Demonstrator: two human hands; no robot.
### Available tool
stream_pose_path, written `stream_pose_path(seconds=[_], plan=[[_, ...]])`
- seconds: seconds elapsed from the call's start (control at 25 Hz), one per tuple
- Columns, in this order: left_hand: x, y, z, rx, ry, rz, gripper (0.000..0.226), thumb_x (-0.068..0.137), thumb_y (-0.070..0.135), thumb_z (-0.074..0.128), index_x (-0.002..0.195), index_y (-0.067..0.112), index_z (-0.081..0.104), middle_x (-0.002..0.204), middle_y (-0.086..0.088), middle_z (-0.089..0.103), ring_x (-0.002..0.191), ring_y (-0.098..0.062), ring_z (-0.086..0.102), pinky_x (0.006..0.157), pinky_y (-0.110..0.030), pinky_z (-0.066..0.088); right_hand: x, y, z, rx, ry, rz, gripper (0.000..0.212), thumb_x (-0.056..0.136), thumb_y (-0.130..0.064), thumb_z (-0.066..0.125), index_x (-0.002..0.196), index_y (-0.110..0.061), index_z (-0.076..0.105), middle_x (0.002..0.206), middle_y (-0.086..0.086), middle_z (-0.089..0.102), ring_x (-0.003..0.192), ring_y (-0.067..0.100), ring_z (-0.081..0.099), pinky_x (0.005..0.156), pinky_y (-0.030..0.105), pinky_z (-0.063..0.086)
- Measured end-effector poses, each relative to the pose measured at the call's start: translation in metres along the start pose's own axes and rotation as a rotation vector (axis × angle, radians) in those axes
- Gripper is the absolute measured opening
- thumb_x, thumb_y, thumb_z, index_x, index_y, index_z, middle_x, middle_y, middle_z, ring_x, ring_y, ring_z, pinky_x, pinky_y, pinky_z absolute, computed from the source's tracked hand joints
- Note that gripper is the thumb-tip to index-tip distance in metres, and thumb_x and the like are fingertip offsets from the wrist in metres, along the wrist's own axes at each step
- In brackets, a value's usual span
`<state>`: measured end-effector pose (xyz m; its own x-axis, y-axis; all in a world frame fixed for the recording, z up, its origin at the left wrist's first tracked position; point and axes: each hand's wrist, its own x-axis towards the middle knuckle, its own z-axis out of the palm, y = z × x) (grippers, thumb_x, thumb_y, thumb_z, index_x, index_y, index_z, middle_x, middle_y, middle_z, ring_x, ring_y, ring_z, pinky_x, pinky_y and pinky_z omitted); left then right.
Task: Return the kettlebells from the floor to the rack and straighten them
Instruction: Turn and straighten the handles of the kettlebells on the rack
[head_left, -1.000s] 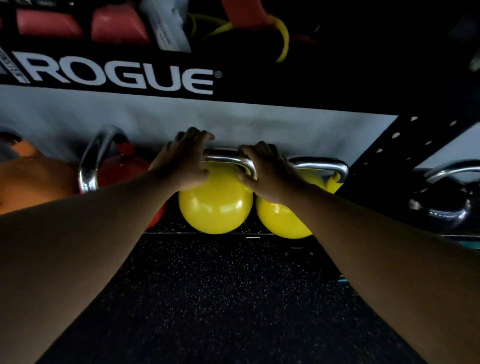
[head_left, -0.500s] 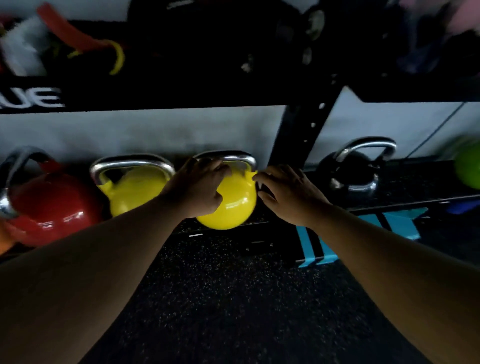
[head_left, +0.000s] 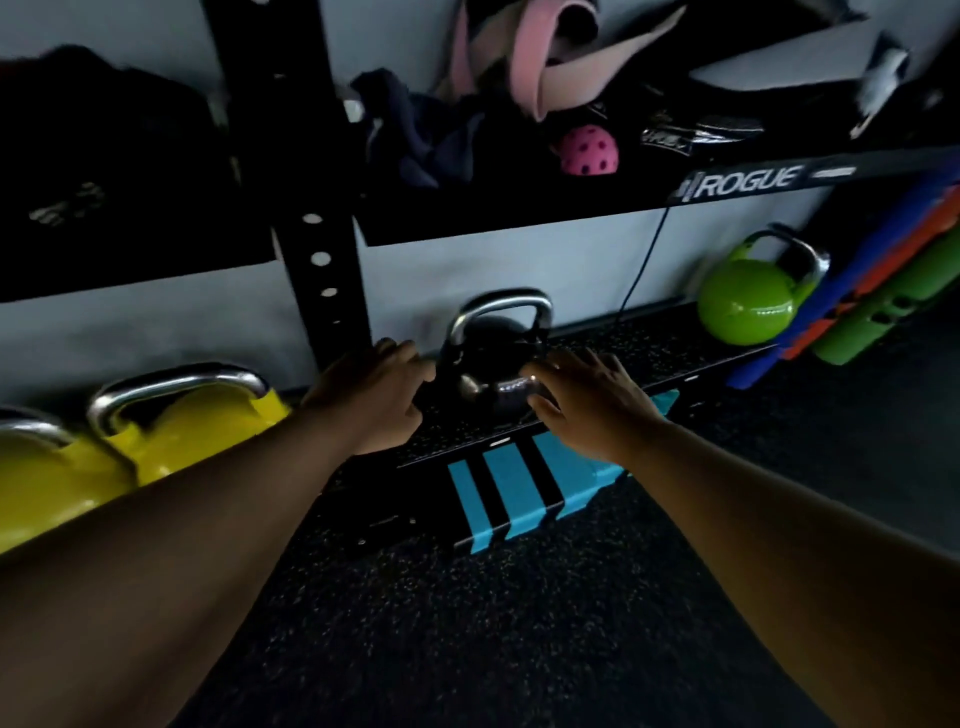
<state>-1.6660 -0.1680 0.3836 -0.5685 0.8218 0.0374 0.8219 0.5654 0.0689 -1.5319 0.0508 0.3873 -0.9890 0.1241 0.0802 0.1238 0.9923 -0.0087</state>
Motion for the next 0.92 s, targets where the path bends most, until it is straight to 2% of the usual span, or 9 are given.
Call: stream_pose_path(seconds=[0.16, 0.36, 0.52, 0.68, 0.72, 0.76, 0.84, 0.88, 0.92], plan=[[0.053, 0.017, 0.014, 0.036, 0.014, -0.029, 0.039, 0.088, 0.026, 0.051, 0.126, 0.021, 0.056, 0.127, -0.004, 0.053, 0.119, -0.027, 0.049, 0.091, -0.042, 0.046, 0.023, 0.041, 0.014, 0.056, 0.0, 0.079, 0.041, 0.096, -0.039, 0.046, 0.135, -0.029, 0.048, 0.138, 0.007, 0.052, 0.123, 0.032, 0.048, 0.1, 0.046, 0.038], [0.123, 0.003, 0.042, 0.003, 0.069, -0.187, 0.038, 0.099, 0.038, 0.041, 0.131, 0.02, 0.048, 0.133, -0.006, 0.05, 0.12, -0.03, 0.048, 0.092, -0.045, 0.044, 0.094, 0.066, 0.041, 0.098, -0.026, 0.118, 0.042, 0.098, -0.043, 0.039, 0.135, -0.024, 0.045, 0.136, 0.011, 0.05, 0.12, 0.032, 0.049, 0.098, 0.046, 0.039], [0.174, 0.0, 0.066, -0.19, 0.064, -0.286, 0.047, 0.104, 0.044, 0.029, 0.147, 0.027, 0.033, 0.146, -0.008, 0.044, 0.126, -0.036, 0.046, 0.093, -0.047, 0.045, 0.154, 0.079, 0.065, 0.111, -0.011, 0.185, 0.046, 0.099, -0.046, 0.035, 0.137, -0.021, 0.041, 0.135, 0.013, 0.045, 0.118, 0.032, 0.049, 0.094, 0.047, 0.041], [0.203, 0.013, 0.099, -0.455, 0.132, -0.443, 0.045, 0.103, 0.048, 0.027, 0.146, 0.035, 0.031, 0.147, -0.011, 0.04, 0.127, -0.039, 0.045, 0.087, -0.043, 0.041, 0.185, 0.087, 0.094, 0.19, -0.056, 0.166, 0.051, 0.099, -0.053, 0.034, 0.14, -0.022, 0.034, 0.135, 0.014, 0.046, 0.119, 0.036, 0.049, 0.094, 0.051, 0.043], [0.204, 0.02, 0.106, -0.474, 0.146, -0.476, 0.043, 0.102, 0.047, 0.03, 0.144, 0.036, 0.033, 0.15, -0.01, 0.035, 0.132, -0.041, 0.04, 0.093, -0.046, 0.042, 0.186, 0.092, 0.098, 0.253, -0.059, 0.137, 0.05, 0.098, -0.054, 0.035, 0.138, -0.023, 0.034, 0.132, 0.014, 0.048, 0.117, 0.035, 0.05, 0.093, 0.05, 0.045], [0.205, 0.029, 0.115, -0.418, 0.156, -0.469, 0.042, 0.102, 0.044, 0.034, 0.143, 0.036, 0.036, 0.156, -0.008, 0.027, 0.141, -0.043, 0.029, 0.102, -0.055, 0.04, 0.187, 0.1, 0.101, 0.347, -0.064, 0.115, 0.05, 0.097, -0.057, 0.036, 0.136, -0.024, 0.035, 0.129, 0.013, 0.049, 0.115, 0.034, 0.052, 0.092, 0.05, 0.047], [0.21, 0.042, 0.129, -0.357, 0.193, -0.475, 0.04, 0.102, 0.038, 0.033, 0.142, 0.034, 0.038, 0.165, -0.005, 0.008, 0.151, -0.041, -0.007, 0.114, -0.072, 0.014, 0.191, 0.114, 0.101, 0.512, -0.088, 0.08, 0.052, 0.094, -0.06, 0.04, 0.132, -0.024, 0.038, 0.122, 0.013, 0.051, 0.111, 0.033, 0.054, 0.089, 0.048, 0.049], [0.215, 0.044, 0.129, -0.424, 0.226, -0.54, 0.043, 0.102, 0.039, 0.027, 0.144, 0.035, 0.034, 0.167, -0.005, 0.002, 0.15, -0.037, -0.017, 0.115, -0.073, 0.005, 0.192, 0.115, 0.099, 0.539, -0.1, 0.075, 0.054, 0.092, -0.062, 0.042, 0.13, -0.024, 0.04, 0.12, 0.013, 0.052, 0.109, 0.033, 0.054, 0.087, 0.046, 0.05], [0.22, 0.042, 0.126, -0.526, 0.259, -0.617, 0.048, 0.102, 0.04, 0.023, 0.149, 0.034, 0.032, 0.167, -0.005, 0.0, 0.151, -0.035, -0.017, 0.117, -0.07, 0.002, 0.191, 0.114, 0.099, 0.541, -0.097, 0.092, 0.056, 0.09, -0.065, 0.042, 0.128, -0.024, 0.042, 0.117, 0.012, 0.054, 0.107, 0.032, 0.054, 0.084, 0.043, 0.049]])
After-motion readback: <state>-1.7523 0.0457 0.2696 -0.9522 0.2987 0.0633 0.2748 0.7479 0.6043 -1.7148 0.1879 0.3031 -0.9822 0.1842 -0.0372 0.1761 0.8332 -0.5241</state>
